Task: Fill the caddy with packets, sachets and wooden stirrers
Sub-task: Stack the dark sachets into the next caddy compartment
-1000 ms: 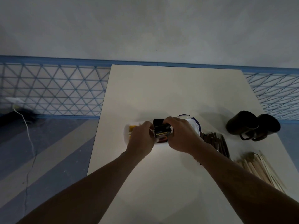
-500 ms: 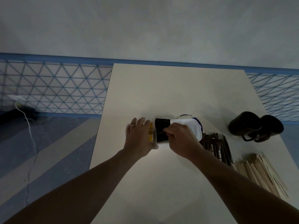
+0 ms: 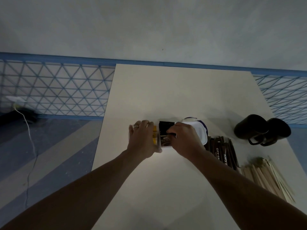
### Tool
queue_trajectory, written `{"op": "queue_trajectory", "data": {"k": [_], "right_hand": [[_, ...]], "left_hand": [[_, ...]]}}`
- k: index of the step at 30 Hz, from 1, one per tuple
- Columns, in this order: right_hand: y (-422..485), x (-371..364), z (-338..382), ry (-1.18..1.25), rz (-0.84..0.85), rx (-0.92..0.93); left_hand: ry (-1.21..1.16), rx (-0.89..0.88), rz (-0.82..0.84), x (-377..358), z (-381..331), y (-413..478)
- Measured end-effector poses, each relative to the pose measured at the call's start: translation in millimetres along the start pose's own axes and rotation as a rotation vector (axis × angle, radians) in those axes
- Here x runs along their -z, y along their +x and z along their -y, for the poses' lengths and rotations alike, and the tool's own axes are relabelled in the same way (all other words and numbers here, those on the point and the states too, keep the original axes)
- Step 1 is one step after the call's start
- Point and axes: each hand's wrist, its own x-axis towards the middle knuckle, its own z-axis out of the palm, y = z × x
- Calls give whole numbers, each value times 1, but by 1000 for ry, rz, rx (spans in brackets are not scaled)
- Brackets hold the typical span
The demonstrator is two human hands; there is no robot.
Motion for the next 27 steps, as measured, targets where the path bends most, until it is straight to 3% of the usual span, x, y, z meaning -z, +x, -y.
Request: {"op": "queue_trajectory", "data": {"k": [17,23,27], "right_hand": [[-32,8,3,8,-174,-97],[-65,12,2,-27,-228,-189],[-91,11,-2,-10,-240,-229]], "left_hand": [[-114,-9,23,2,4,-6],[-315,-83,-269,13,-16,-24],[-459,-130,-265,16,-33,-39]]}}
